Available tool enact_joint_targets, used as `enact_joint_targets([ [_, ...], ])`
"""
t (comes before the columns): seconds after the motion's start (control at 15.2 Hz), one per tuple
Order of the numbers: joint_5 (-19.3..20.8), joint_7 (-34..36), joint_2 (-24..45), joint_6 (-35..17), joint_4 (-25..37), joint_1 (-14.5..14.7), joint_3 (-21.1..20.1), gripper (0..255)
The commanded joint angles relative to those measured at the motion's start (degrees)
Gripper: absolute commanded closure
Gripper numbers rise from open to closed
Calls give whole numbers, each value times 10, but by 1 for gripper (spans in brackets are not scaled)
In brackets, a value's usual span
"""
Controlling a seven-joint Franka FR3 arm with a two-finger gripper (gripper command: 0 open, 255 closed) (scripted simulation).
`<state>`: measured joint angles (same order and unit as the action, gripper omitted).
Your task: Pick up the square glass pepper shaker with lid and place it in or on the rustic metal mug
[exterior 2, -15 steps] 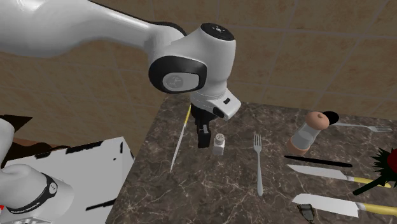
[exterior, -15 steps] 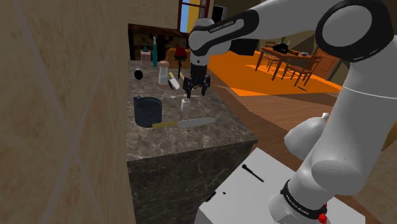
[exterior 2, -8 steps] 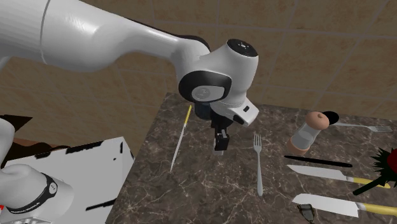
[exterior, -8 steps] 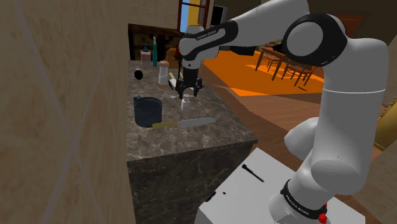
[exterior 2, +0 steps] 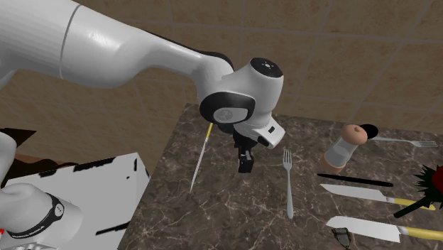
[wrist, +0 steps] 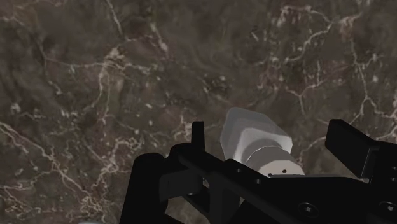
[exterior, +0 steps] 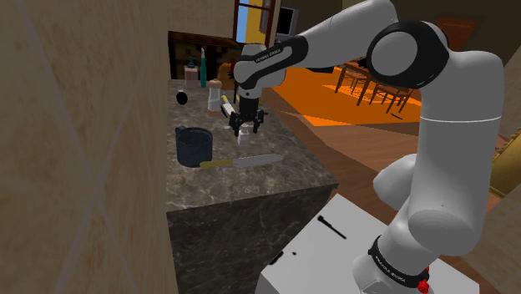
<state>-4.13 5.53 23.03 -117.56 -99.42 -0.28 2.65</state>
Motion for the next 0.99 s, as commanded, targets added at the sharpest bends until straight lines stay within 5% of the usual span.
enact_joint_targets([
  [0.0,0,0,0,-1,-1,0,0,0],
  [0.26,0,0,0,-1,0,0,0,0],
  [0.33,0,0,0,-1,0,0,0,255],
  [0.92,0,0,0,-1,-1,0,0,255],
])
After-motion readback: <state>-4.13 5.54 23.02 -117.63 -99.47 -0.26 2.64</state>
